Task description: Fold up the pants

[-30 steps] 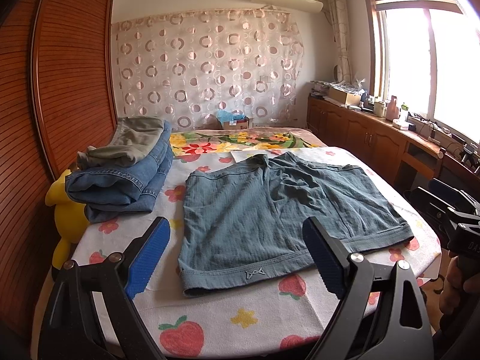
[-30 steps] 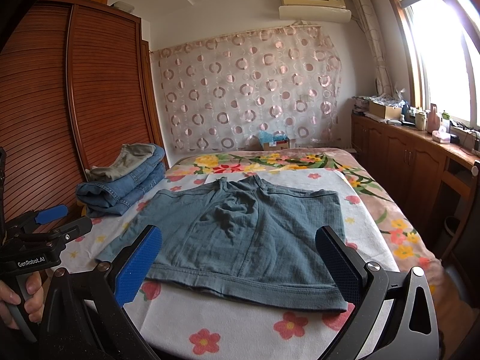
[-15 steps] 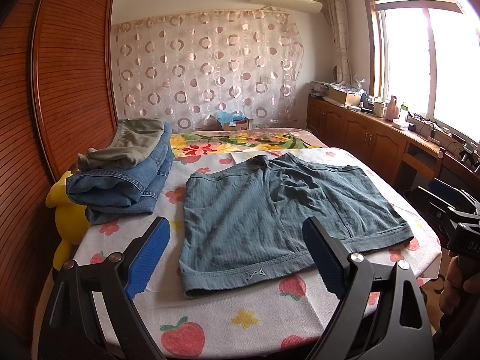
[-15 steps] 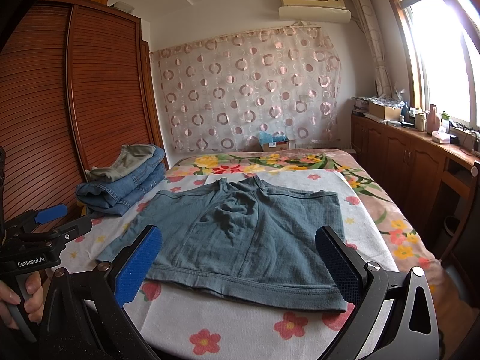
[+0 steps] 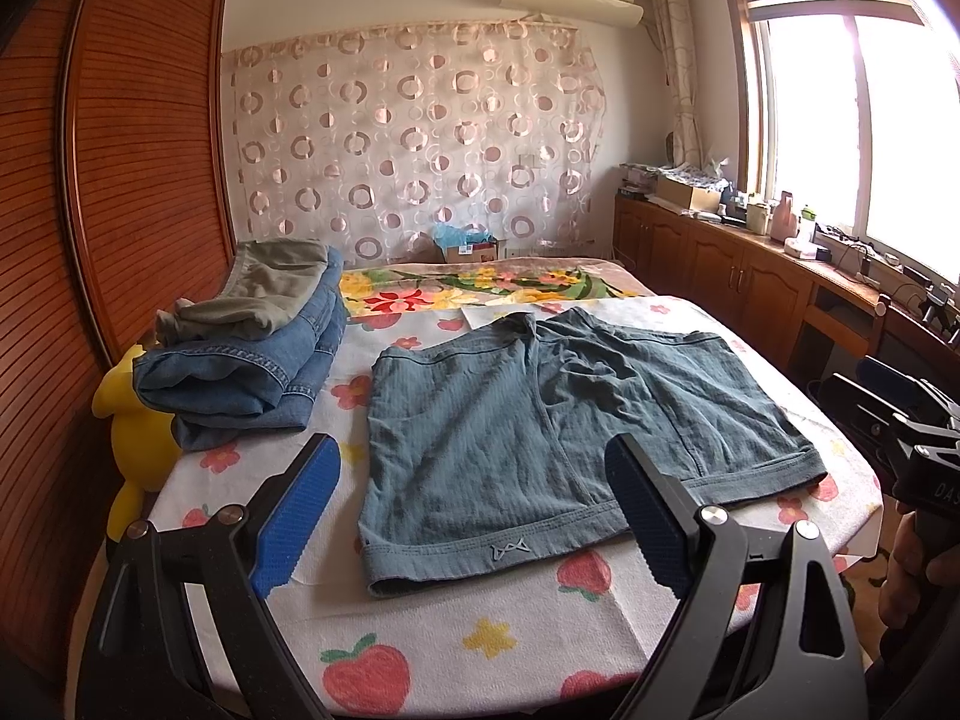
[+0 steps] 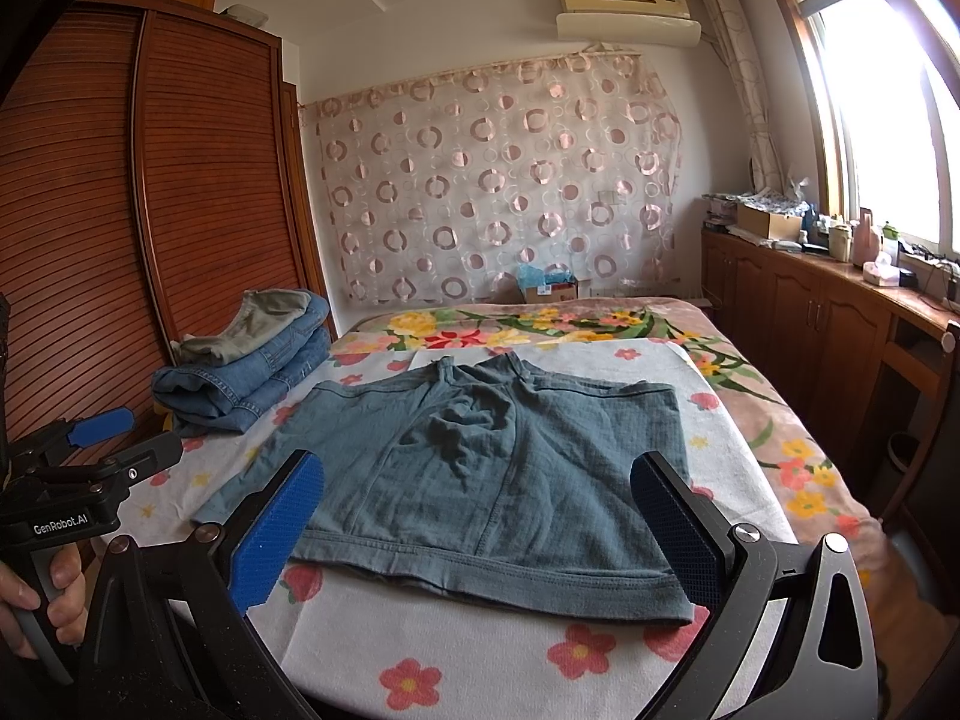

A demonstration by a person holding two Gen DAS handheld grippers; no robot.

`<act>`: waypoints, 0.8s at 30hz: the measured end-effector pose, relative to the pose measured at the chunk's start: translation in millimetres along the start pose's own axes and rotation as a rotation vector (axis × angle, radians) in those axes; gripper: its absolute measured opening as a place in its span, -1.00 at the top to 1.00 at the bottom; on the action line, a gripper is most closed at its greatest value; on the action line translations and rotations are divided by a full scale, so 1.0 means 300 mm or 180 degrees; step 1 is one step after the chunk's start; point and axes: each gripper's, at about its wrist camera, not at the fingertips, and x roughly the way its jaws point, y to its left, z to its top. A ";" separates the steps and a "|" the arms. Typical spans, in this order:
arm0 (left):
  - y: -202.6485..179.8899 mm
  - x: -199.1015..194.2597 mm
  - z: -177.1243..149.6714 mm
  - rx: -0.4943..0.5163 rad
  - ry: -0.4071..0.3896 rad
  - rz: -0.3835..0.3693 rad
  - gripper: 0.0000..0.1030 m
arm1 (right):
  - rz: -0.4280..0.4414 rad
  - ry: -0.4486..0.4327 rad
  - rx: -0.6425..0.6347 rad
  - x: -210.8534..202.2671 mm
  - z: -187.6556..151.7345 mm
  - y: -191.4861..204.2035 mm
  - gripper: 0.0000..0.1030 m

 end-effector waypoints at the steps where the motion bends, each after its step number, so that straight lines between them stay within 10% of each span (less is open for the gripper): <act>1: 0.000 -0.001 0.000 -0.0001 -0.0002 0.0000 -0.76 | 0.0000 0.0000 0.0000 0.000 0.000 0.000 -0.98; 24: -0.031 0.059 0.030 0.0051 0.0085 -0.0235 -0.76 | -0.0027 0.0028 0.0034 0.007 -0.005 -0.014 -0.98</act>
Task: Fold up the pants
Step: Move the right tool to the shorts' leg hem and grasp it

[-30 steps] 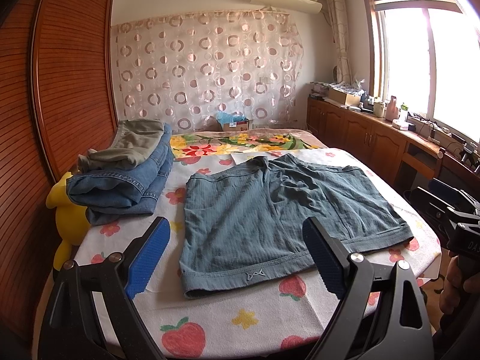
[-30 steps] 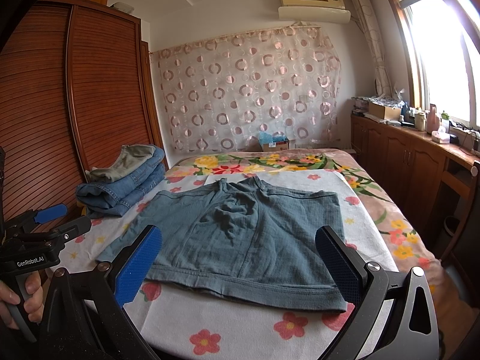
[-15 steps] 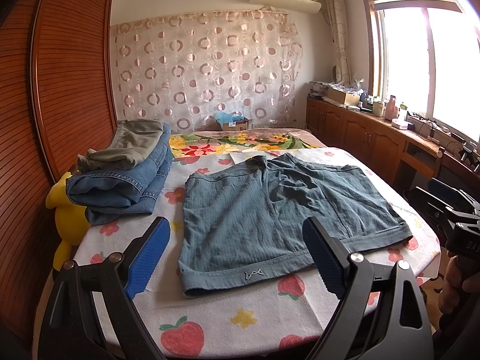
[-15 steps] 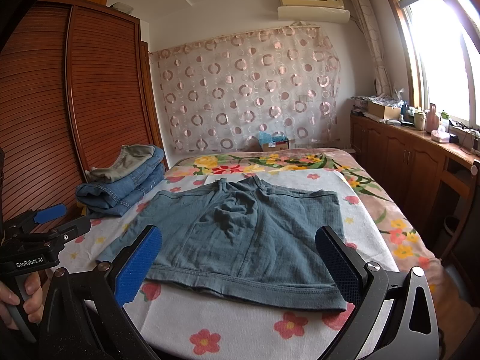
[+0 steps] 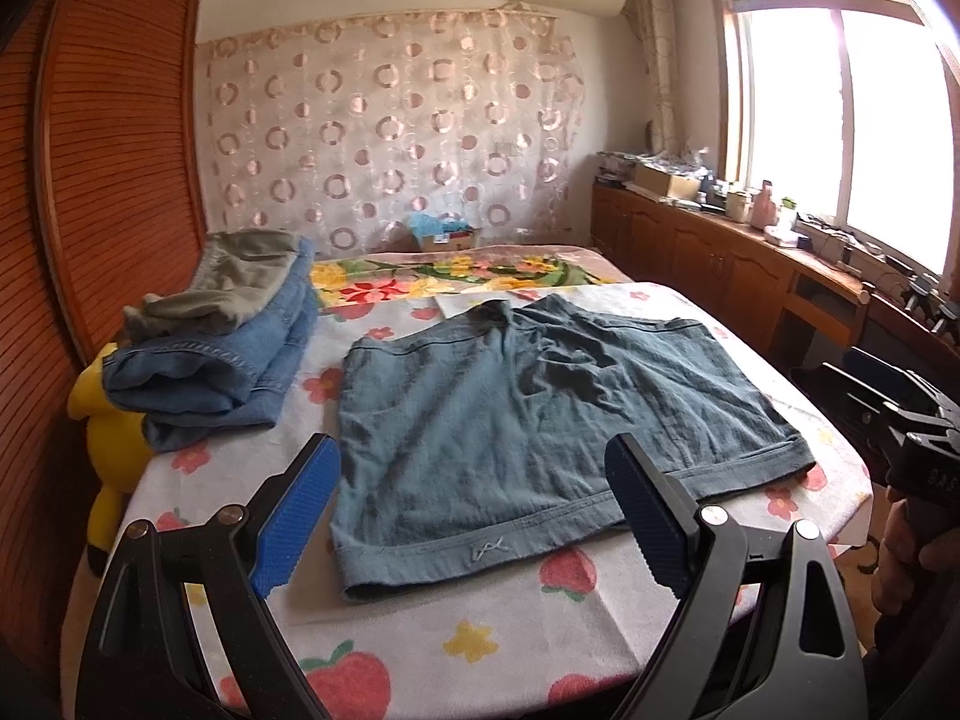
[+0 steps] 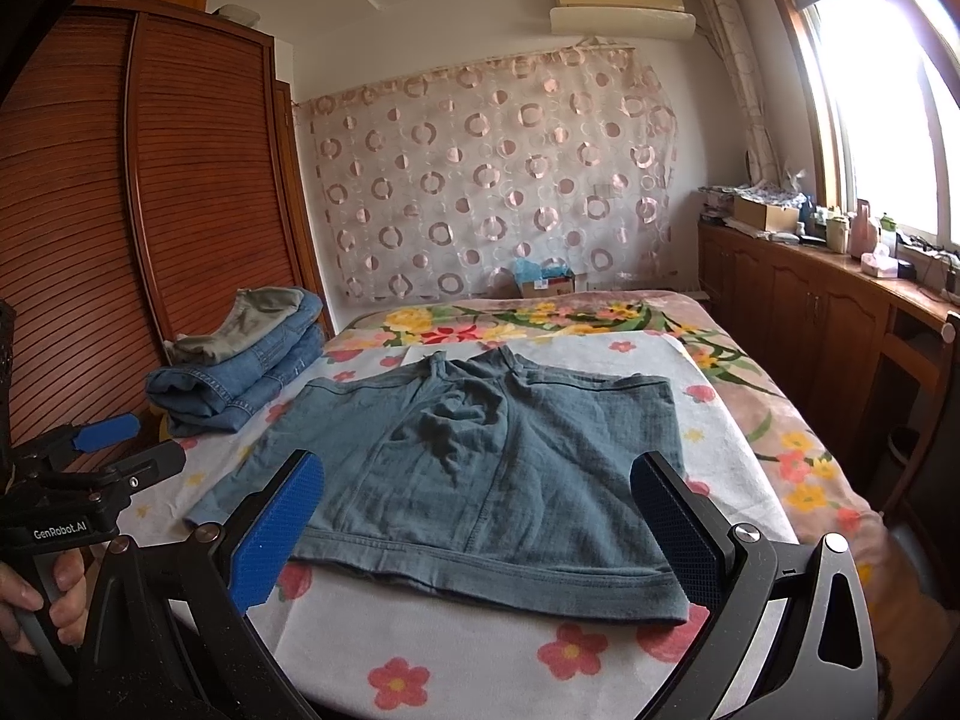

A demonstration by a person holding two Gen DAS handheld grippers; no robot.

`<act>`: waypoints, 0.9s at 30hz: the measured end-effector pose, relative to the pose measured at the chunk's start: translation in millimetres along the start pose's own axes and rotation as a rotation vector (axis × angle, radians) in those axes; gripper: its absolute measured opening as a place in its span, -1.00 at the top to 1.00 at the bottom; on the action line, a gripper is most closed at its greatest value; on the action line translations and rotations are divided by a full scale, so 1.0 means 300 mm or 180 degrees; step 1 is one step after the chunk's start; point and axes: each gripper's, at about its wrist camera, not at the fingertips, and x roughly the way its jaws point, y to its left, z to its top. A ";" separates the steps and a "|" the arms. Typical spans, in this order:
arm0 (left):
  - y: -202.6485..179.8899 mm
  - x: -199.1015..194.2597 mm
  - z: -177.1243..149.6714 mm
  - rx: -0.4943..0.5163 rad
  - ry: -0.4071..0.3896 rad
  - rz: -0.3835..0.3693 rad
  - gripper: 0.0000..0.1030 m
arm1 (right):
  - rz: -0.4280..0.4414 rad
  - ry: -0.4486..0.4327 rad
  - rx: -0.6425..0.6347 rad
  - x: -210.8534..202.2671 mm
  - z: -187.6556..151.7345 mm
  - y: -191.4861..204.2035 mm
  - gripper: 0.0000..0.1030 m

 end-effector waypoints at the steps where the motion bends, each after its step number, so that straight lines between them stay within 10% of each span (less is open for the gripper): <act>1: 0.004 0.008 0.004 -0.0004 -0.0002 -0.0013 -0.76 | -0.0013 0.0000 -0.0005 0.004 0.001 0.000 -0.98; 27: -0.049 0.329 0.082 0.0442 0.0489 -0.0426 -0.76 | 0.0101 0.0278 -0.0257 0.162 0.084 -0.113 -0.92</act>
